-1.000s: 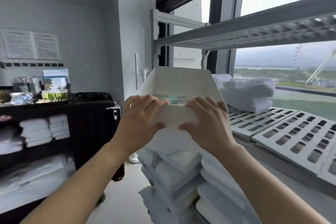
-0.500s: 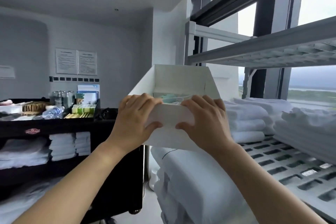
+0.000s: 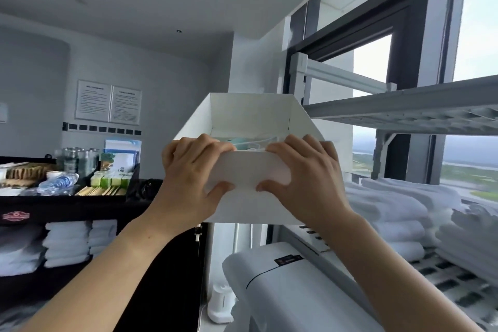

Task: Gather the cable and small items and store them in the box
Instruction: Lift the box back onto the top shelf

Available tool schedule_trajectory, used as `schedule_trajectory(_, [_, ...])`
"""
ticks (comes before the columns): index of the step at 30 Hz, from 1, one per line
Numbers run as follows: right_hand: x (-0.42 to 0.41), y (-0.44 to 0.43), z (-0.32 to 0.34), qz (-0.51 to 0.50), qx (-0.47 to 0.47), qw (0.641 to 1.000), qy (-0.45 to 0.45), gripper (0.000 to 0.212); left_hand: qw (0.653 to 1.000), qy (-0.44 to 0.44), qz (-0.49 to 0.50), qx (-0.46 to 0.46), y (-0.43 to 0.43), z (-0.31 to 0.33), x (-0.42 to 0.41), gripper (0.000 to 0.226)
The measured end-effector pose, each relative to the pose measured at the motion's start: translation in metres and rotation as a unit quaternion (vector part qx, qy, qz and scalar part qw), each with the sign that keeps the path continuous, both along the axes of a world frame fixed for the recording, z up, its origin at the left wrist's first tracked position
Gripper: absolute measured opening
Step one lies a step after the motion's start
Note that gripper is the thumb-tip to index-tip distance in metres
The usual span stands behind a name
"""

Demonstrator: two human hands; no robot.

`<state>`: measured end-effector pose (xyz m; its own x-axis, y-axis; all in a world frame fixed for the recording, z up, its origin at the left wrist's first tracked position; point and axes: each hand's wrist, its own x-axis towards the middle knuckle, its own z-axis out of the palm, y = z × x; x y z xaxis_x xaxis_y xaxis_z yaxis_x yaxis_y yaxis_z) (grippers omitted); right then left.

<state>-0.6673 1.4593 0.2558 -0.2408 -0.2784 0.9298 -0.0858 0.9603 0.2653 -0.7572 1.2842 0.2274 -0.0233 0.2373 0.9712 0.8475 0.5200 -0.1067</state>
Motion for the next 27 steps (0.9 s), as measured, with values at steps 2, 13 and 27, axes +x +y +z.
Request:
schedule_trajectory(2, [-0.007,-0.006,0.011,-0.016,0.008,1.000,0.004,0.054,1.000,0.001,-0.013,0.003,-0.002,0.010,-0.013,0.049])
schedule_trajectory(13, [-0.033,-0.053,0.054,-0.064,0.004,0.996,0.055,0.057,0.985,0.110,-0.094,0.094,-0.013,0.075,-0.070,0.041])
schedule_trajectory(27, [-0.040,-0.062,0.107,-0.200,0.051,0.977,0.061,0.058,0.945,0.131,-0.205,0.220,0.034,0.123,-0.108,0.044])
